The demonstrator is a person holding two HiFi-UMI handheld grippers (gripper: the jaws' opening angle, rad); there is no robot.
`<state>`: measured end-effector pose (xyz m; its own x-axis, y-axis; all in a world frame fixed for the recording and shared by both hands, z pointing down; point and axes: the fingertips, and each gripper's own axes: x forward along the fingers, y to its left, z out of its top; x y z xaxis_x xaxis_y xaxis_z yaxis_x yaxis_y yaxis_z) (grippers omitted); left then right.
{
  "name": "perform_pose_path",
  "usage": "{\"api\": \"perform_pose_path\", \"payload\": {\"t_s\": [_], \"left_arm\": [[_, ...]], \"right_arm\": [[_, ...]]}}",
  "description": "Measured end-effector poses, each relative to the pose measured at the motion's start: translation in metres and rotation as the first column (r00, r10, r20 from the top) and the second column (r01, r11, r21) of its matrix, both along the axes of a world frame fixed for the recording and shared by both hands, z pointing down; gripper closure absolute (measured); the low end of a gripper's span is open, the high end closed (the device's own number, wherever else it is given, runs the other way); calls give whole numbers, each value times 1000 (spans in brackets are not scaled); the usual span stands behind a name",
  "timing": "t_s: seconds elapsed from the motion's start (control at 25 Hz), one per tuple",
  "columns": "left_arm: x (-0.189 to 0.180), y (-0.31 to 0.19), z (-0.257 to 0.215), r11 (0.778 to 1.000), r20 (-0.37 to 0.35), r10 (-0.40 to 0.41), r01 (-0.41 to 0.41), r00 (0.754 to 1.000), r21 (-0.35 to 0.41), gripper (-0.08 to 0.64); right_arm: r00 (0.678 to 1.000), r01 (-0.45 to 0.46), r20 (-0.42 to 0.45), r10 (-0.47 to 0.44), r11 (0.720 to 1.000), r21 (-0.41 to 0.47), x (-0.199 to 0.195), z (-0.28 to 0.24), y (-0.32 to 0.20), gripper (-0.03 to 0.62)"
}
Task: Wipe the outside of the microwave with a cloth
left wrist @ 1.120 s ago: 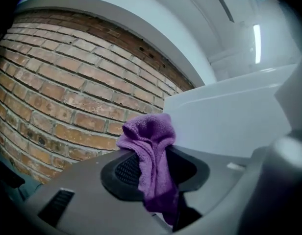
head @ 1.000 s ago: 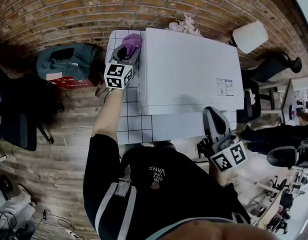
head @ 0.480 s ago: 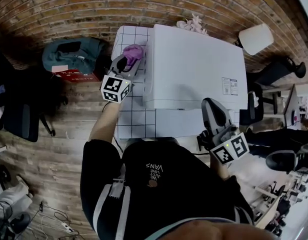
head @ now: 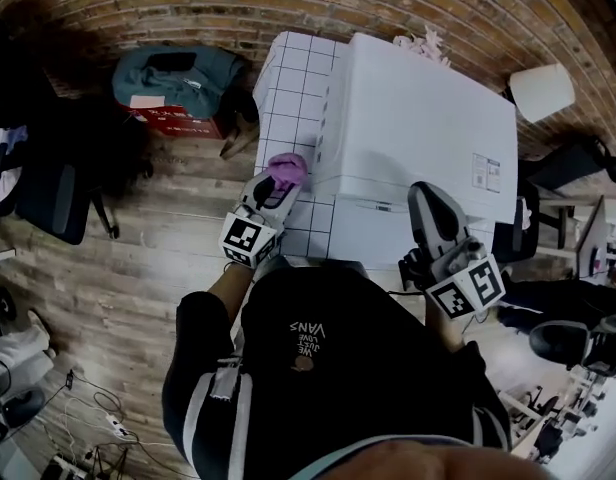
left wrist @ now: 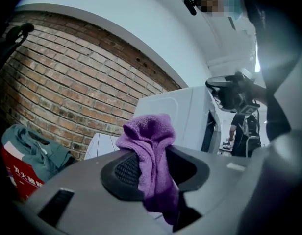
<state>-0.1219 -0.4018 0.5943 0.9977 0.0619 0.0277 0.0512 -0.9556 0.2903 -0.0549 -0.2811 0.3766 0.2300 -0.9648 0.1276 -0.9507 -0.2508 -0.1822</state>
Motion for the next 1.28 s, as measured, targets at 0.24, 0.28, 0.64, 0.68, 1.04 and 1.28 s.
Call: {"api": "perform_pose_path", "payload": {"t_s": [0.24, 0.28, 0.64, 0.68, 1.04, 1.28], "left_arm": [[-9, 32, 16, 999, 25, 27, -26, 999, -38, 419], [-6, 33, 17, 999, 23, 32, -31, 999, -41, 419], [37, 9, 21, 998, 11, 30, -30, 999, -55, 419], [44, 4, 21, 998, 9, 27, -26, 1000, -51, 420], [130, -57, 16, 1000, 0, -4, 4, 1000, -15, 419], [179, -92, 16, 999, 17, -36, 36, 999, -7, 419]], "right_arm": [[1000, 13, -8, -13, 1000, 3, -8, -3, -3, 588], [1000, 10, -9, -10, 1000, 1, -8, -4, -2, 588], [993, -114, -19, 114, 993, -22, 12, -5, 30, 588], [991, -130, -18, 129, 991, -24, 15, -5, 34, 588], [978, -210, -12, 209, 977, -38, 31, -2, 51, 588], [971, -239, -18, 238, 970, -54, 37, -1, 57, 588]]}}
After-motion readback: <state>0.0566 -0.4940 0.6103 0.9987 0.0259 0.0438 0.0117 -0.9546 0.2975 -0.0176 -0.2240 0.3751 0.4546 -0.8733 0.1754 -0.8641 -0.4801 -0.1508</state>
